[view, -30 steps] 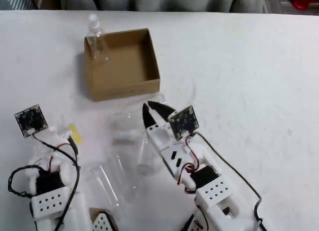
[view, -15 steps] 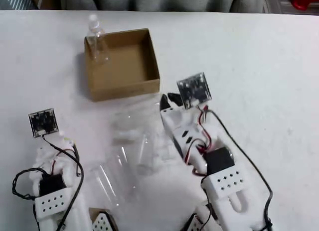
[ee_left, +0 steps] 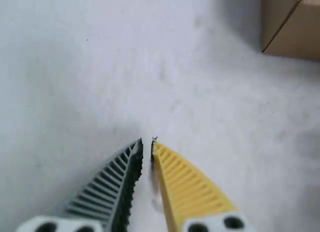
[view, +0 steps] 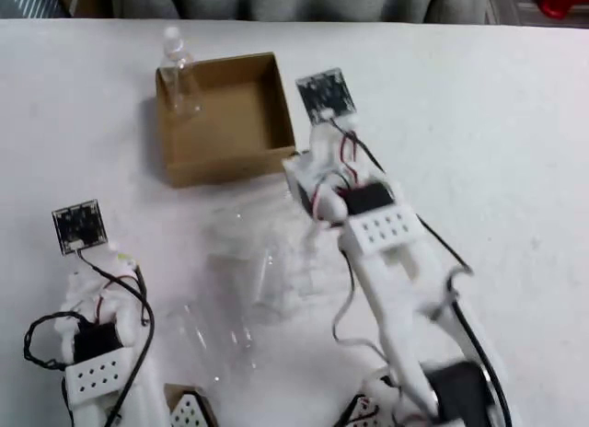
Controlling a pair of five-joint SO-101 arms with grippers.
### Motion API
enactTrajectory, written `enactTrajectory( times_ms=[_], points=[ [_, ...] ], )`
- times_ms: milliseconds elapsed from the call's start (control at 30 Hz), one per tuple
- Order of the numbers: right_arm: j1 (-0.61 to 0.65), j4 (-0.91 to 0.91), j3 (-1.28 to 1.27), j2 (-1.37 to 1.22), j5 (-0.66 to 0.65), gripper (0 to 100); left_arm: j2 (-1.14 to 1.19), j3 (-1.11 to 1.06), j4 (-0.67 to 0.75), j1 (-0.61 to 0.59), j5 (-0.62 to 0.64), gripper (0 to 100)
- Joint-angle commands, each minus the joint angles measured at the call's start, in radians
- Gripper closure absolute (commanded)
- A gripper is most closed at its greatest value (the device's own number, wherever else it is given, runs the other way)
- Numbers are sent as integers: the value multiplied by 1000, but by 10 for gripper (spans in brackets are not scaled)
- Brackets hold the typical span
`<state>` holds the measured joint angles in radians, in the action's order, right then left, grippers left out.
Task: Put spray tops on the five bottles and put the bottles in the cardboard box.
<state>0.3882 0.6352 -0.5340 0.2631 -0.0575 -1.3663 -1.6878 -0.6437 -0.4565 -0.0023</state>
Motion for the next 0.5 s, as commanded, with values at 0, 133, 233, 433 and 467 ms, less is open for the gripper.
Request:
enactTrajectory(
  times_ms=[0,133,233,433,467],
  points=[
    [19,-73,129,-125,-12,981,-18,9,37,16,-9,962],
    [21,-82,216,-246,-12,980,-18,9,37,16,-9,962],
    [28,-82,272,-312,-14,980,-18,9,37,16,-9,962],
    [25,-79,318,-354,-14,899,-18,9,37,16,-9,962],
    [25,-81,318,-352,-14,879,-18,9,37,16,-9,962]
  ],
)
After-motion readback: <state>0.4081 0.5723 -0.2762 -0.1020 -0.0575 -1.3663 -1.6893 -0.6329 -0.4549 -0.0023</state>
